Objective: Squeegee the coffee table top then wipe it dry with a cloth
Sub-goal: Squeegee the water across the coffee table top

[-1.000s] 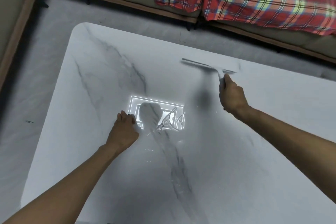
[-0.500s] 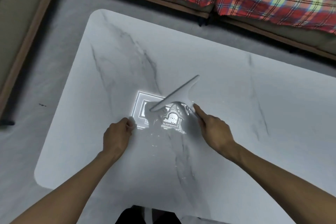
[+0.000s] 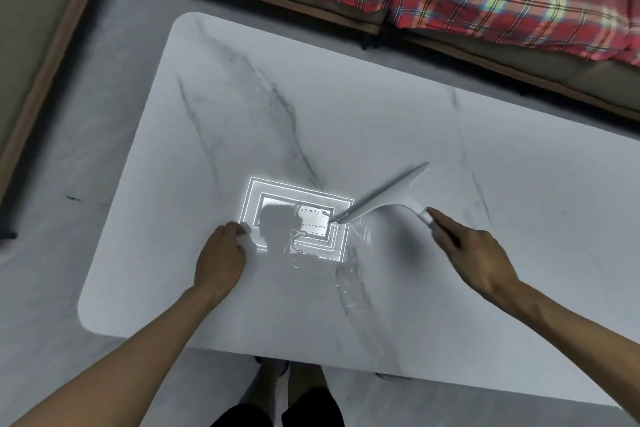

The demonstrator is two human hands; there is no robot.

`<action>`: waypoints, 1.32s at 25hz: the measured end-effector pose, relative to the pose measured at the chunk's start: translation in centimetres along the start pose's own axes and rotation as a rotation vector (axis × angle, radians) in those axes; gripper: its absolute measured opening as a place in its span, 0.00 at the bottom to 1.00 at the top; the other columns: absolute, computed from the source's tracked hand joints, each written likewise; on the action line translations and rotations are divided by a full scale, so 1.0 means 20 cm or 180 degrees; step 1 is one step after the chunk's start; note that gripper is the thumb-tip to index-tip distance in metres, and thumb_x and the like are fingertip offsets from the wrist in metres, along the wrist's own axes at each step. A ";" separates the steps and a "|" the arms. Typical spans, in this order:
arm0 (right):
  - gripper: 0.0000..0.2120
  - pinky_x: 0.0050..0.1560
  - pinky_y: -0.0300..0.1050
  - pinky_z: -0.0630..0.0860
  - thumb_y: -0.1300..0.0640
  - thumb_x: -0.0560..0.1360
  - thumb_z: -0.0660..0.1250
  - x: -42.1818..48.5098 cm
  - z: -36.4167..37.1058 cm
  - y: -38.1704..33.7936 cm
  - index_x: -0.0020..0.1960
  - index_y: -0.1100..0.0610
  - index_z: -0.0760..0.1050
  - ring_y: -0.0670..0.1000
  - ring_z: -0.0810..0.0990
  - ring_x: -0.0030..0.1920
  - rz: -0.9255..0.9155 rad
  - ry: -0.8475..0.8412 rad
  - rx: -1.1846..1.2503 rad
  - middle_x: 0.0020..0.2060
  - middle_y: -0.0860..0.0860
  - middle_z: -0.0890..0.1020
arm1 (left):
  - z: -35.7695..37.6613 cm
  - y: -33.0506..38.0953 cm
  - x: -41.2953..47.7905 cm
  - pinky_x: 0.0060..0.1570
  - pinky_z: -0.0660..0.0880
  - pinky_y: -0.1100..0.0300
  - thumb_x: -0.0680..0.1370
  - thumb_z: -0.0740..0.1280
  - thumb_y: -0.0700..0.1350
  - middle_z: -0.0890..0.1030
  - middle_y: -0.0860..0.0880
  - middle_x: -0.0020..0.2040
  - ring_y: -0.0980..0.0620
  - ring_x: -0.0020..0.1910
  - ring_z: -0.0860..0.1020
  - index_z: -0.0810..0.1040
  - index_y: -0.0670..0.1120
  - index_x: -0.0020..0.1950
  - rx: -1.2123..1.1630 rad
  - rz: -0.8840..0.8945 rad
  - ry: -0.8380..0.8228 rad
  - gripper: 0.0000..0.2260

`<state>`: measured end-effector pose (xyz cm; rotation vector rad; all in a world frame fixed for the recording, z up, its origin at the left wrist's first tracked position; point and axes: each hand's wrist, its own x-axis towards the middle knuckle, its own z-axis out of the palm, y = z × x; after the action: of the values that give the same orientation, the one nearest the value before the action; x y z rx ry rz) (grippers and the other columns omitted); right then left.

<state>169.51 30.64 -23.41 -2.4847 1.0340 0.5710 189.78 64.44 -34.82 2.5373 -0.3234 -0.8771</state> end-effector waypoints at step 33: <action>0.24 0.36 0.43 0.70 0.37 0.79 0.39 -0.08 0.28 -0.14 0.72 0.32 0.58 0.51 0.81 0.42 -0.1631 -0.0316 -0.0699 0.42 0.41 0.80 | 0.08 -0.07 -0.09 0.38 0.71 0.56 0.73 0.60 0.36 0.80 0.46 0.47 0.46 0.39 0.76 0.67 0.48 0.64 -0.0358 -0.0881 0.0416 0.20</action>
<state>169.22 36.16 -26.78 -2.7286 0.2814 0.6566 187.47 65.70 -35.66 2.5548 0.1180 -0.7961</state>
